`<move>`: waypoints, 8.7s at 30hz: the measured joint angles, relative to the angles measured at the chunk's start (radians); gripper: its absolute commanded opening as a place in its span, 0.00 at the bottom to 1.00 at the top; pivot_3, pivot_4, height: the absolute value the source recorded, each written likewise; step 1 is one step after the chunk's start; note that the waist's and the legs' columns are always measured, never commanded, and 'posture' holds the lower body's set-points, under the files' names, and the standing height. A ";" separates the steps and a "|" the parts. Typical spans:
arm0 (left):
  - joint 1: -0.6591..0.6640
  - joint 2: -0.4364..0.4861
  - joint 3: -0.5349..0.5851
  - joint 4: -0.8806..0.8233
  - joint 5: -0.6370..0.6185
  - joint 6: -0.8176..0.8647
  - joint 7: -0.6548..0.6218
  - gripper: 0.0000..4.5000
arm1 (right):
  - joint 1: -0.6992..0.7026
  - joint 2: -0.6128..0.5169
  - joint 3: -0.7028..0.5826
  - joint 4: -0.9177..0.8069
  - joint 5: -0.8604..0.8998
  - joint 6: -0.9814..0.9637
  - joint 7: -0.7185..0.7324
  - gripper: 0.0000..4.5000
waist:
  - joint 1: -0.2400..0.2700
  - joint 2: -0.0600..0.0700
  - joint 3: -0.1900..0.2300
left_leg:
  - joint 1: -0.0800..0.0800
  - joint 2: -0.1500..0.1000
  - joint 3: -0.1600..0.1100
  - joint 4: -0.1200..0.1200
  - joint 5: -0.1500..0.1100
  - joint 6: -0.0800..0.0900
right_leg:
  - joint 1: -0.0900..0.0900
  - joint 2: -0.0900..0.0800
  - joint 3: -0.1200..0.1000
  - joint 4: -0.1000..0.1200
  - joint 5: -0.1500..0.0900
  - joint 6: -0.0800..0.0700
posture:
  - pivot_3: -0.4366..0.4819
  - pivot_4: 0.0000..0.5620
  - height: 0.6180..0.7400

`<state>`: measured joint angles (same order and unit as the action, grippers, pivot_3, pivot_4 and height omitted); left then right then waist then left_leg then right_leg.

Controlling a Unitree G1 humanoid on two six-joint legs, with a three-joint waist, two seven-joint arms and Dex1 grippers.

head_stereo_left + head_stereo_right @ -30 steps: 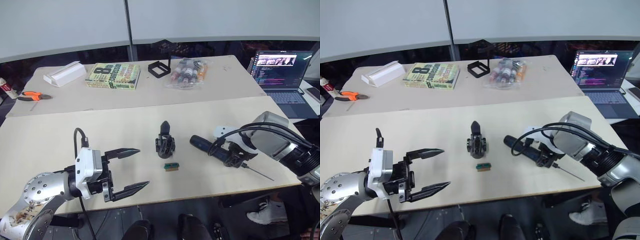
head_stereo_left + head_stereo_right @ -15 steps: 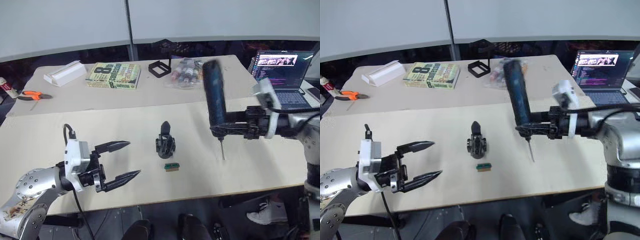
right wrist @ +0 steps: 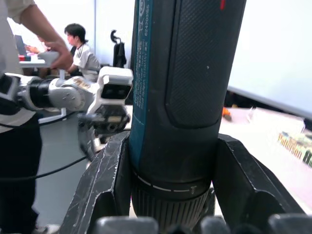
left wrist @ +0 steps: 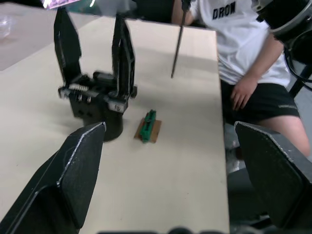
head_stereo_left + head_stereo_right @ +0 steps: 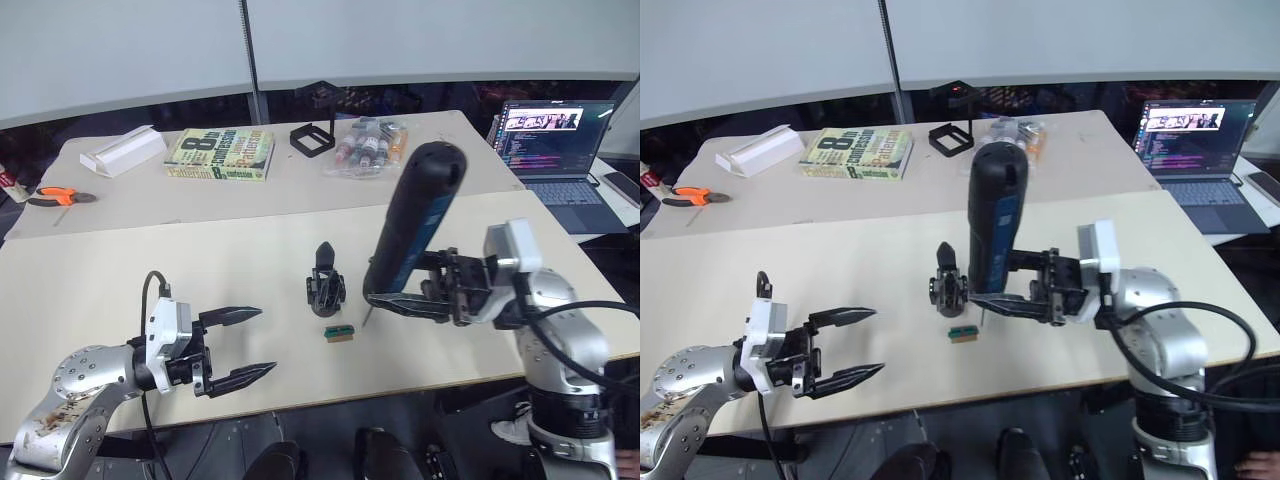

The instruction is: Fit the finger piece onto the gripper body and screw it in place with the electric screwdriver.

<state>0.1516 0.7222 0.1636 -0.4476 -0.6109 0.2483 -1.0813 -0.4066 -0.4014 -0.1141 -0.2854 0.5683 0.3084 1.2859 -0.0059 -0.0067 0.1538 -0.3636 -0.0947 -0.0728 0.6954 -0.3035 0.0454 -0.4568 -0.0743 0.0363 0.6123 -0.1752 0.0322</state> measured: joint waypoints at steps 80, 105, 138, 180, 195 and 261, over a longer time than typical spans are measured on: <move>-0.277 -0.246 -0.378 0.325 0.332 -0.070 0.118 1.00 | -0.022 -0.041 0.148 0.145 -0.072 -0.129 -0.030 0.43 | 0.003 0.000 0.000 | 0.000 0.000 0.000 0.001 0.000 0.000 | -0.001 0.000 0.000 0.001 0.000 0.000 | 0.48 0.27 1.00; -0.276 -0.254 -0.378 0.328 0.334 -0.073 0.117 1.00 | -0.021 -0.050 0.178 0.136 -0.056 -0.125 -0.050 0.43 | 0.003 0.000 0.000 | 0.000 0.000 0.000 0.001 0.000 0.000 | -0.001 0.000 0.000 0.001 0.000 0.000 | 0.48 0.27 1.00; -0.276 -0.261 -0.380 0.345 0.334 -0.096 0.108 1.00 | -0.019 -0.075 0.178 0.136 -0.056 -0.125 -0.068 0.43 | 0.003 0.000 0.000 | 0.000 0.000 0.000 0.001 0.000 0.000 | -0.001 0.000 0.000 0.001 0.000 0.000 | 0.48 0.27 1.00; -0.270 -0.260 -0.381 0.345 0.334 -0.096 0.109 1.00 | -0.013 -0.061 0.182 0.139 -0.073 -0.137 -0.068 0.43 | 0.004 0.000 0.000 | 0.000 0.000 0.000 0.001 0.000 0.000 | -0.001 0.000 0.000 0.001 0.000 0.000 | 0.48 0.27 1.00; -0.270 -0.260 -0.381 0.345 0.334 -0.096 0.109 1.00 | -0.008 -0.077 0.185 0.137 -0.059 -0.123 -0.061 0.43 | 0.004 0.000 0.000 | 0.000 0.000 0.000 0.001 0.000 0.000 | -0.001 0.000 0.000 0.001 0.000 0.000 | 0.48 0.27 1.00; -0.028 -0.195 -0.097 0.047 0.133 -0.076 0.219 1.00 | -0.452 -0.095 0.091 0.179 0.218 0.178 -0.135 0.43 | 0.002 0.000 0.000 | -0.002 0.000 0.000 0.001 -0.001 0.001 | -0.002 -0.001 0.001 0.000 0.000 0.000 | 0.48 0.27 1.00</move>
<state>0.1234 0.5274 0.0671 -0.4009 -0.4783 0.1722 -0.8627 -0.8583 -0.4965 -0.0233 -0.1062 0.7862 0.4863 1.1513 -0.0039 -0.0070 0.1536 -0.3657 -0.0949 -0.0723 0.6960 -0.3042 0.0466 -0.4587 -0.0755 0.0368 0.6123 -0.1750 0.0319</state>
